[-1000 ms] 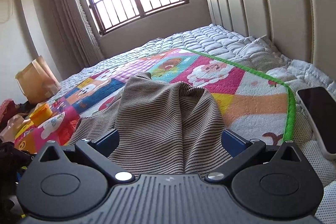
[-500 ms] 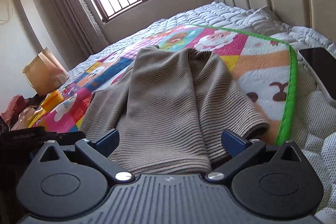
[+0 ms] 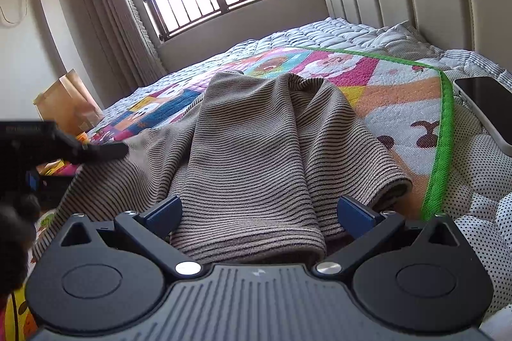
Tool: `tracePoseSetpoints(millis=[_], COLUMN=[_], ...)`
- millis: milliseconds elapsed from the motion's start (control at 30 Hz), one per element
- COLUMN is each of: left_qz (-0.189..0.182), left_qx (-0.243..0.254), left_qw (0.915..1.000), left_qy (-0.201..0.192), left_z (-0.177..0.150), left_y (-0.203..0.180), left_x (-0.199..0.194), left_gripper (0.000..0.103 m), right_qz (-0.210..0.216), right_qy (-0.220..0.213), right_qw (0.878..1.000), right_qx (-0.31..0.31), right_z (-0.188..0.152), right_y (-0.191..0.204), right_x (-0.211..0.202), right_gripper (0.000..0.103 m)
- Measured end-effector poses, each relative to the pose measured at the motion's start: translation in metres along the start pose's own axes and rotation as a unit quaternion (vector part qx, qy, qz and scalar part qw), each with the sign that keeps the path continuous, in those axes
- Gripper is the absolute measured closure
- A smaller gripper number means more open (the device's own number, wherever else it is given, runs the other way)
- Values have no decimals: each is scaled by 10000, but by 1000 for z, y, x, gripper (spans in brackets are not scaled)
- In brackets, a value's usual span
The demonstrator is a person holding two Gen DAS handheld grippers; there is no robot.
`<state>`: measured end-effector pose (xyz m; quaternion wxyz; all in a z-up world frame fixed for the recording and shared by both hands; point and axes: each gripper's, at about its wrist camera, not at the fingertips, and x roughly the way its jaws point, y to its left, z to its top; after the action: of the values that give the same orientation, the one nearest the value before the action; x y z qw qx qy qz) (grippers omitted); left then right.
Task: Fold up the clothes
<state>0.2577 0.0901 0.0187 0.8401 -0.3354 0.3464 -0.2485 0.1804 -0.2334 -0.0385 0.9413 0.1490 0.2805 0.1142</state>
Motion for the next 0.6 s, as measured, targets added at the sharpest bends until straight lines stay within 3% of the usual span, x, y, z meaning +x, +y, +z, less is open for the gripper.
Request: tracePoseSetpoints(millis=[167,333,433,500,600], left_qz=[470,1129,1426,1385,1021], left_qx=[165,-11,-242,-383,-99], left_qw=[9883,9694,9667,9742,9885], left_qy=[-1442,-2178,-2112,-1742,-1107], left_z=[74,115,116,105,74], left_y=[2,30,52,64,59], left_x=[-61,-110,-124,-123,-109], left_gripper=[95,95,95,95,80], right_qz=[-83,-173,-121,-34,-12], right_qy=[13,160,301,323,300], right_qw=[9999,9993,9993,9995,9995], right_qx=[-140,-289,-160,44,0], right_z=[-1,1,6,9,6], right_y=[4,8,4,-1,-1], right_x=[1,4,7,6,7], right_gripper=[0,0,0,0,0])
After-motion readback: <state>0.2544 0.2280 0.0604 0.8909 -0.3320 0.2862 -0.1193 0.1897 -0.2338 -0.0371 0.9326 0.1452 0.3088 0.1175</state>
